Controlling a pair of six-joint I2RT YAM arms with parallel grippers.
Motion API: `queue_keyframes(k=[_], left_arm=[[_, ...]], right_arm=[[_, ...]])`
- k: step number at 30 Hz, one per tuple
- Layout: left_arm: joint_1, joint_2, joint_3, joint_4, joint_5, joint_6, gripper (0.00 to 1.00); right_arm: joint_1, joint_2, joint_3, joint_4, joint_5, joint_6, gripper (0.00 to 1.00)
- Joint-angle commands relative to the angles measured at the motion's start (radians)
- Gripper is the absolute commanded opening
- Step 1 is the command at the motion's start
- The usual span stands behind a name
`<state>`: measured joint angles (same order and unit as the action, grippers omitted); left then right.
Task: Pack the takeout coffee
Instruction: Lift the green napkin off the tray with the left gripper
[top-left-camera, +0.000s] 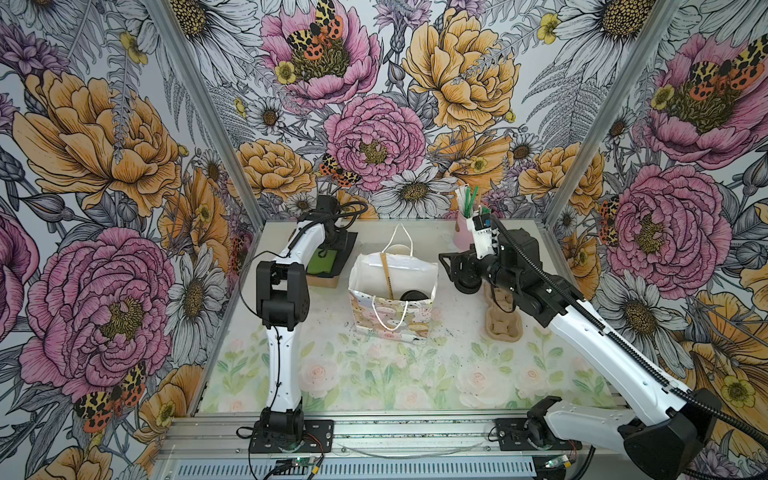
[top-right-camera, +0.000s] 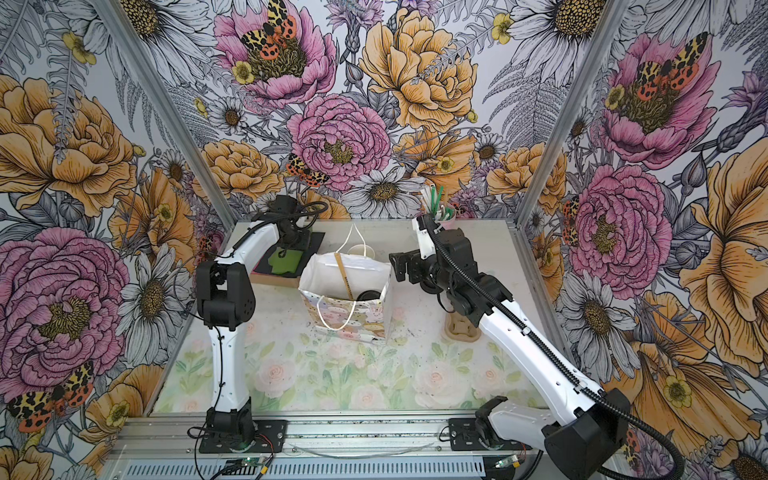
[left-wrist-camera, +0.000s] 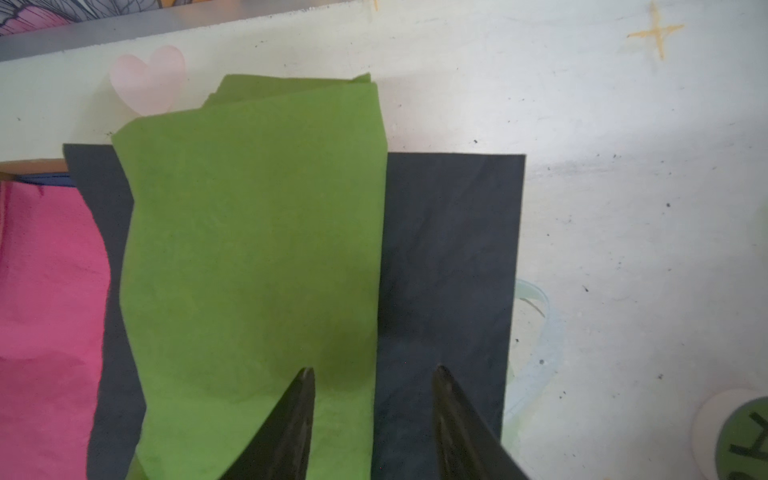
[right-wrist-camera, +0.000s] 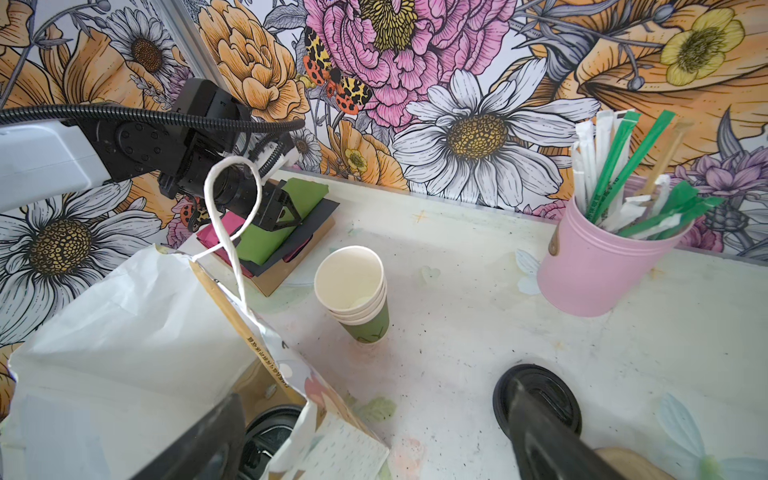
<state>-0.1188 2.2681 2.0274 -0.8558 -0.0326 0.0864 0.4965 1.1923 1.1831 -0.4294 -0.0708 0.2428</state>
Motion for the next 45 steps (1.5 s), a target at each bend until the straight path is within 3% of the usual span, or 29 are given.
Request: queue_keyframes(k=[1, 16, 24, 31, 45], left_arm=[[0.001, 0.008, -0.015, 0.037, -0.027, 0.017, 0.47], [0.001, -0.012, -0.119, 0.143, -0.084, 0.022, 0.41], [-0.003, -0.047, -0.2, 0.234, -0.122, 0.022, 0.23], [-0.003, -0.092, -0.216, 0.256, -0.127, 0.018, 0.0], [0.062, -0.267, -0.24, 0.271, -0.002, -0.057, 0.0]], right_arm=[[-0.005, -0.021, -0.003, 0.006, 0.014, -0.005, 0.99], [-0.005, -0.029, -0.014, 0.006, 0.015, -0.004, 0.99], [-0.006, -0.04, -0.027, 0.005, 0.023, -0.006, 0.99], [-0.006, -0.043, -0.029, 0.006, 0.024, -0.009, 0.99], [-0.006, -0.042, -0.019, 0.007, 0.014, -0.01, 1.0]])
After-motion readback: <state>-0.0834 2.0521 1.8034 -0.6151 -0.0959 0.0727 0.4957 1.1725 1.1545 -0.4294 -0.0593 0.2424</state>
